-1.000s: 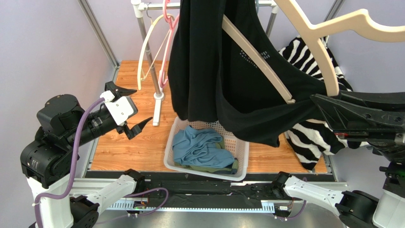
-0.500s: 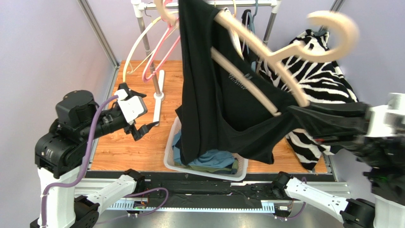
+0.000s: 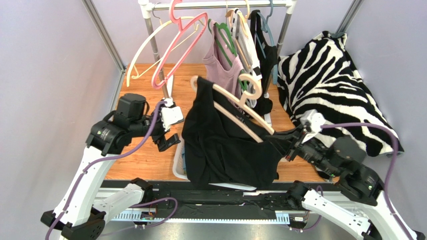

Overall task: Remove the tank top from the hanger
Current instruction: Pick up the hanger from the clothesline, then remove the tank top from the hanger.

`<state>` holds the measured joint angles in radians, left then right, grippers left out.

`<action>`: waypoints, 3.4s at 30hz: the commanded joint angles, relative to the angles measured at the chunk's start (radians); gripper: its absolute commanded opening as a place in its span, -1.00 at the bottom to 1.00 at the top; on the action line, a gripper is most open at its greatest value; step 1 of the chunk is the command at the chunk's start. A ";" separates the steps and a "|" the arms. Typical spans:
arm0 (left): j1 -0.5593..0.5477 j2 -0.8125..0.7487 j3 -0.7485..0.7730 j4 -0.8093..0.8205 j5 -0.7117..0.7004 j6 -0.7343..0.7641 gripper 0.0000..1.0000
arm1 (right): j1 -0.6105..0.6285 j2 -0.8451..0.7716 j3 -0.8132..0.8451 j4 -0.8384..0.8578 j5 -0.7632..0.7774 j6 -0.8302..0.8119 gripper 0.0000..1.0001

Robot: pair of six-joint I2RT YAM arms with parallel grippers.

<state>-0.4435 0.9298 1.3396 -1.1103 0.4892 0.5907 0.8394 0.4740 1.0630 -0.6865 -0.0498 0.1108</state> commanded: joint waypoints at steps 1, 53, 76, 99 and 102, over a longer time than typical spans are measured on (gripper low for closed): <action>0.003 -0.005 -0.068 0.096 -0.009 0.034 0.98 | 0.004 -0.006 -0.110 0.012 -0.059 0.111 -1.00; 0.145 0.007 -0.283 0.119 -0.222 0.194 0.95 | 0.012 0.525 0.180 -0.403 0.278 -0.020 -1.00; 0.328 0.360 -0.442 0.859 -0.408 0.110 0.85 | 0.096 0.549 0.100 -0.372 0.160 0.029 -1.00; 0.327 0.196 -0.482 0.299 0.201 0.463 0.78 | 0.132 0.638 0.138 -0.249 -0.073 -0.008 -1.00; 0.327 0.181 -0.485 0.245 0.212 0.488 0.78 | 0.141 0.627 0.118 -0.228 -0.123 0.016 -1.00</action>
<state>-0.1116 1.1362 0.8646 -0.7063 0.5850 0.9859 0.9619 1.1065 1.1633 -1.0145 -0.0490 0.1154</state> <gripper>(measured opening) 0.890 0.124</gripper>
